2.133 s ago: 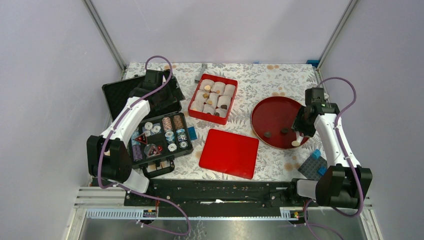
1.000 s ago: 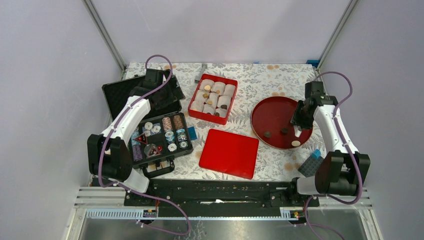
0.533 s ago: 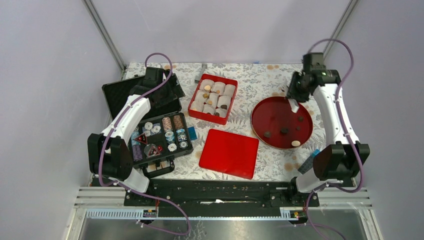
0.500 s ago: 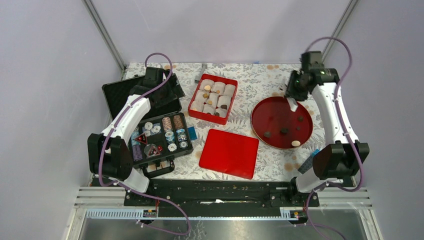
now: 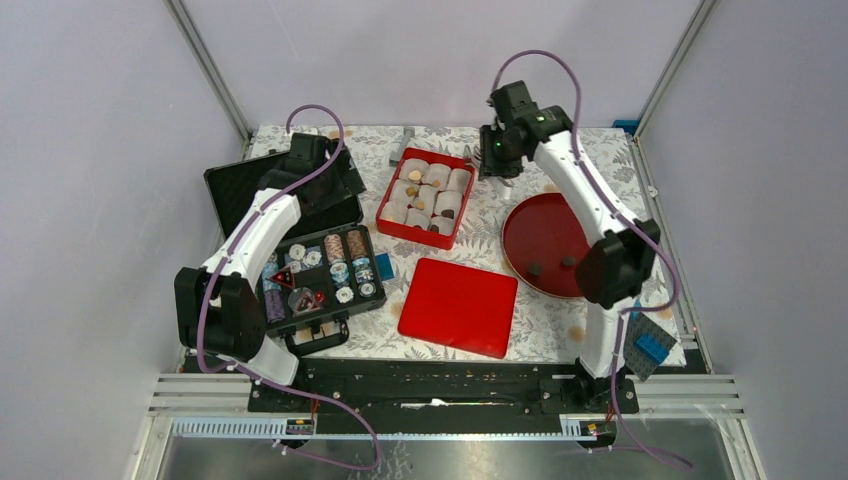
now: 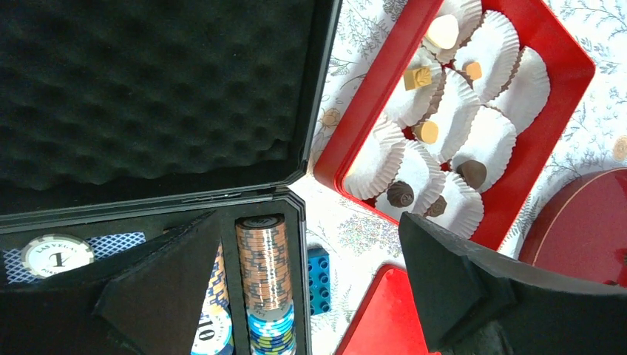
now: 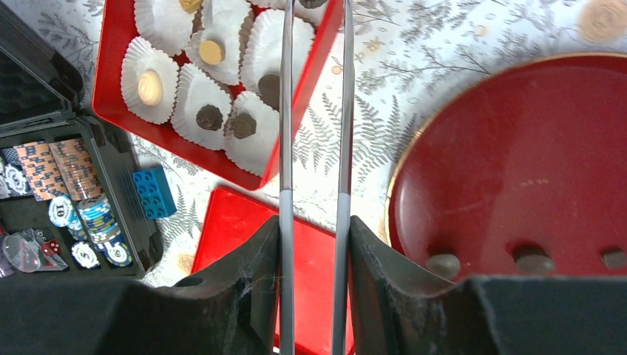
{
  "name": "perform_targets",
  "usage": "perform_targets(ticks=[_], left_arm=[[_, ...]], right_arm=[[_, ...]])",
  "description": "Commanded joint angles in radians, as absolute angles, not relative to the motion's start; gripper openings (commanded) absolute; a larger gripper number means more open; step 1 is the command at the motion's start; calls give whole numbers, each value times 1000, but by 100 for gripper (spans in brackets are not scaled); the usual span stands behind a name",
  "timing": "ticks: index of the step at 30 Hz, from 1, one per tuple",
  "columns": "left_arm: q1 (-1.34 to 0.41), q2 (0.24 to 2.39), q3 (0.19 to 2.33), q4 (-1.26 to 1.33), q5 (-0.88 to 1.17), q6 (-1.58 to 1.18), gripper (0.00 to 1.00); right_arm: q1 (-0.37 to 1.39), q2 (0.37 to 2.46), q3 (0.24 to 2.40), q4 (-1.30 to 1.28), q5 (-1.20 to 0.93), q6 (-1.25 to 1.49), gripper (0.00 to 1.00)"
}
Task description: Pack the chocolate
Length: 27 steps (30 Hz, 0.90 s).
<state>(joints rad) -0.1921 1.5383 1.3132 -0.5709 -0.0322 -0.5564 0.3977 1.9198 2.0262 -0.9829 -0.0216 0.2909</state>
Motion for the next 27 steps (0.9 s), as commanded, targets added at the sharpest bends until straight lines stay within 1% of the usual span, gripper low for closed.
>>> perform_targets(ticks=[1, 6, 13, 24, 27], left_arm=[[-189, 1485, 1323, -557, -100, -546, 99], [-188, 1468, 1311, -558, -107, -541, 99], [-187, 1456, 1310, -560, -112, -549, 99], [-187, 1458, 1310, -559, -85, -549, 99], [-187, 1454, 1303, -558, -84, -552, 99]], right_arm=[[431, 2018, 2175, -989, -51, 274, 20], [445, 2114, 2266, -1018, -57, 254, 21], [444, 2147, 2248, -1022, -8, 245, 22], [443, 2163, 2227, -1021, -6, 238, 32], [444, 2166, 2228, -1020, -5, 239, 38]])
